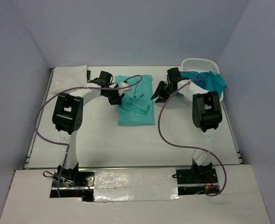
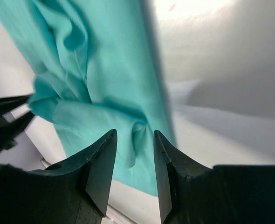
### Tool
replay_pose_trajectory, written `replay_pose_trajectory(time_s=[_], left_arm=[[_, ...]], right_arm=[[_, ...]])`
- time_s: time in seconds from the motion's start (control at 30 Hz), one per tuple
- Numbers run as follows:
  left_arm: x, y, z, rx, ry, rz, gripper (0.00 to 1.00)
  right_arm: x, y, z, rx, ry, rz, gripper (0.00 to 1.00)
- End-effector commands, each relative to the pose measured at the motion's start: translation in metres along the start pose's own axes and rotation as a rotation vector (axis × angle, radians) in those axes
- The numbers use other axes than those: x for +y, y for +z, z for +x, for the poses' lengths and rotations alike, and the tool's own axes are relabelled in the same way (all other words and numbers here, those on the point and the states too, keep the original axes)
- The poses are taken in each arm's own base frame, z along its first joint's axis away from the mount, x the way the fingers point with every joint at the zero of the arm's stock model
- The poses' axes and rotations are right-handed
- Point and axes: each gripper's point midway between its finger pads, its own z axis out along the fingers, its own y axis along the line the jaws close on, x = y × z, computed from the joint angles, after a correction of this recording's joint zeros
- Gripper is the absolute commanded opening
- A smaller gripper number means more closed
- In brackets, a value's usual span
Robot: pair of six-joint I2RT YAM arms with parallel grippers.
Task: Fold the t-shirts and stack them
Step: Fold the folded rectangular tshirt in 1/3 of the way
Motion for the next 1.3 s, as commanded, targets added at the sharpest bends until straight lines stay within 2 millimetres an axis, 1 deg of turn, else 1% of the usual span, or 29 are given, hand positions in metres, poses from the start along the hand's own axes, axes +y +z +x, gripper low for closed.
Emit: replay_pose_trajectory(time_s=[0.0,0.03,0.07,0.1,0.13,0.2,0.23,0.3,0.33,0.37,0.4,0.43,0.47,0.53,0.57,0.6,0.63,0.67,0.73,0.77,0.83,0.9,0.97,1.07,1.1,1.13,1.17,1.23,1.27], left_arm=[[0.035,0.004,-0.003,-0.016,-0.081,-0.11,0.29],[0.04,0.003,-0.003,-0.018,-0.102,-0.121,0.3],[0.047,0.0,-0.003,-0.022,-0.133,-0.14,0.34],[0.049,-0.001,0.0,-0.016,-0.147,-0.15,0.34],[0.053,-0.003,0.0,-0.014,-0.148,-0.165,0.38],[0.052,-0.003,0.005,0.0,-0.147,-0.171,0.42],[0.051,-0.003,0.006,0.007,-0.152,-0.171,0.47],[0.05,-0.005,0.005,0.008,-0.182,-0.174,0.52],[0.051,-0.008,0.003,0.007,-0.194,-0.18,0.58],[0.052,-0.01,0.0,0.003,-0.223,-0.184,0.58],[0.051,-0.012,-0.002,-0.002,-0.238,-0.183,0.59],[0.052,-0.014,-0.006,-0.01,-0.248,-0.184,0.65],[0.053,-0.017,-0.01,-0.019,-0.266,-0.183,0.7],[0.053,-0.019,-0.014,-0.026,-0.28,-0.182,0.72],[0.053,-0.02,-0.016,-0.03,-0.297,-0.182,0.72],[0.052,-0.02,-0.016,-0.031,-0.303,-0.178,0.72],[0.052,-0.02,-0.017,-0.033,-0.306,-0.174,0.72],[0.051,-0.02,-0.018,-0.035,-0.311,-0.169,0.72],[0.049,-0.02,-0.016,-0.03,-0.32,-0.166,0.71],[0.048,-0.019,-0.014,-0.024,-0.324,-0.17,0.71],[0.048,-0.019,-0.012,-0.025,-0.322,-0.174,0.71],[0.047,-0.018,-0.01,-0.022,-0.329,-0.175,0.71],[0.046,-0.016,-0.009,-0.015,-0.339,-0.167,0.71],[0.047,-0.018,-0.011,-0.019,-0.332,-0.174,0.71],[0.049,-0.021,-0.012,-0.024,-0.329,-0.182,0.71],[0.05,-0.021,-0.013,-0.027,-0.323,-0.184,0.71],[0.049,-0.021,-0.014,-0.028,-0.322,-0.182,0.71],[0.049,-0.023,-0.018,-0.032,-0.323,-0.177,0.71],[0.05,-0.024,-0.017,-0.031,-0.329,-0.179,0.72]], right_arm=[[0.009,-0.023,-0.048,-0.122,-0.018,-0.022,0.44],[0.012,-0.03,-0.053,-0.143,-0.046,-0.012,0.43],[0.024,-0.045,-0.056,-0.18,-0.135,-0.003,0.38],[0.029,-0.054,-0.057,-0.196,-0.176,-0.01,0.36],[0.03,-0.051,-0.041,-0.187,-0.26,0.015,0.32],[0.046,-0.062,-0.024,-0.215,-0.365,-0.002,0.28],[0.043,-0.049,0.005,-0.159,-0.409,0.005,0.22],[0.052,-0.046,0.026,-0.147,-0.458,-0.038,0.15],[0.051,-0.036,0.052,-0.081,-0.464,-0.07,0.1],[0.06,-0.031,0.058,-0.077,-0.475,-0.11,0.07],[0.061,-0.024,0.067,-0.049,-0.463,-0.125,0.04],[0.065,-0.019,0.075,-0.028,-0.47,-0.142,0.03],[0.069,-0.007,0.09,0.021,-0.479,-0.151,0.0],[0.08,0.002,0.097,0.048,-0.501,-0.159,0.0],[0.085,0.008,0.105,0.069,-0.514,-0.163,0.0],[0.084,0.017,0.109,0.09,-0.508,-0.159,0.0],[0.091,0.018,0.107,0.083,-0.51,-0.17,0.0],[0.089,0.026,0.11,0.093,-0.502,-0.152,0.0],[0.09,0.031,0.105,0.086,-0.481,-0.132,0.0],[0.083,0.038,0.103,0.091,-0.468,-0.108,0.0],[0.081,0.048,0.097,0.086,-0.457,-0.074,0.0],[0.075,0.055,0.091,0.08,-0.446,-0.027,0.0],[0.075,0.061,0.077,0.06,-0.43,0.017,0.0],[0.066,0.065,0.069,0.048,-0.407,0.083,0.0],[0.066,0.063,0.055,-0.004,-0.412,0.122,0.0],[0.061,0.063,0.051,-0.016,-0.411,0.159,0.0],[0.068,0.058,0.039,-0.056,-0.415,0.173,0.0],[0.063,0.056,0.022,-0.121,-0.424,0.247,0.0],[0.075,0.048,0.005,-0.178,-0.442,0.253,0.0]])
